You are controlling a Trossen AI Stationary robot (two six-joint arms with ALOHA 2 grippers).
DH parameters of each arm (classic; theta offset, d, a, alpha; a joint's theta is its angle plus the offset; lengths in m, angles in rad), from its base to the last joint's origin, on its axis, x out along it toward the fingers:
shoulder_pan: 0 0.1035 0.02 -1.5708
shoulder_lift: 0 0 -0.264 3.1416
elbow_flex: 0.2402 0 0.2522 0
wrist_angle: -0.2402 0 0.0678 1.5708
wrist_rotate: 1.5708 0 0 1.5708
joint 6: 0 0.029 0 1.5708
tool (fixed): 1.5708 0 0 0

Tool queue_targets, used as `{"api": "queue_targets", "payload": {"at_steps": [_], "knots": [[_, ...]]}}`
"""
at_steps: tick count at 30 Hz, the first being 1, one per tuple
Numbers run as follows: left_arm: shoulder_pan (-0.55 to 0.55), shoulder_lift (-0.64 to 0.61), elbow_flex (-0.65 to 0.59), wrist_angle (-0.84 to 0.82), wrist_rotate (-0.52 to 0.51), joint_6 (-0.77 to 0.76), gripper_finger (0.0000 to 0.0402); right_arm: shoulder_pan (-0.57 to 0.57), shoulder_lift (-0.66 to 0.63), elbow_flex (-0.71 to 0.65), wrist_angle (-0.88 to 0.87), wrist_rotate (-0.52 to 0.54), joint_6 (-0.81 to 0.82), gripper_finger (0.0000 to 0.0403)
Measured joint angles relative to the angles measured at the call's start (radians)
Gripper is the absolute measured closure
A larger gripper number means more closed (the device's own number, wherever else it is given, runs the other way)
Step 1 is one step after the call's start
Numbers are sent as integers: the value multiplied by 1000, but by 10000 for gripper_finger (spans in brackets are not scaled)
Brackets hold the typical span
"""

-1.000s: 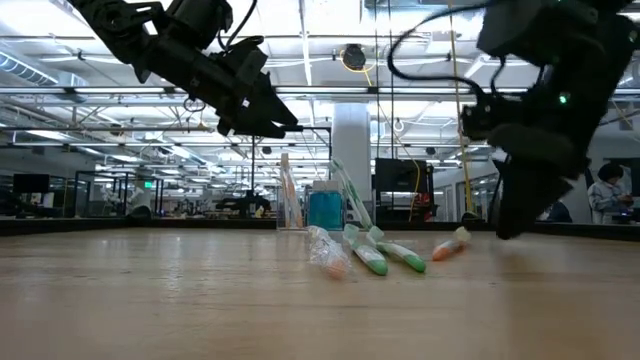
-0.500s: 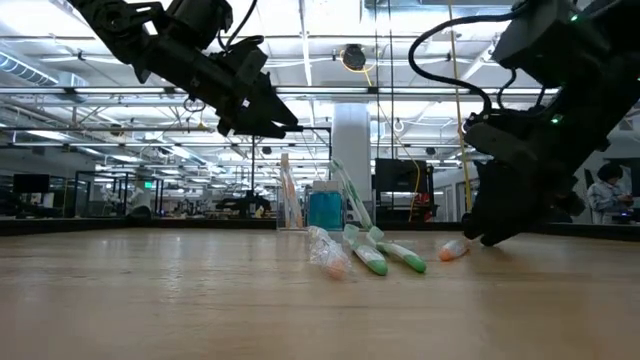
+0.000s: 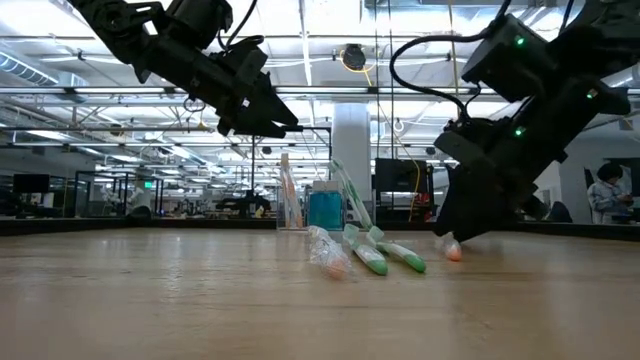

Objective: Pick & Place toothbrushing station
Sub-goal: Put the orange toothbrush into the transparent organizer

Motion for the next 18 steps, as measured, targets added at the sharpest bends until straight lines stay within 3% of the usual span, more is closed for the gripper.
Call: {"api": "queue_targets", "payload": {"at_steps": [11, 18], "knots": [[0, 0, 0, 6, 0, -3, 131, -42, 128, 0, 83, 27, -93, 249], [0, 0, 0, 6, 0, -3, 131, -41, 108, 0, 87, -43, -108, 262]]}}
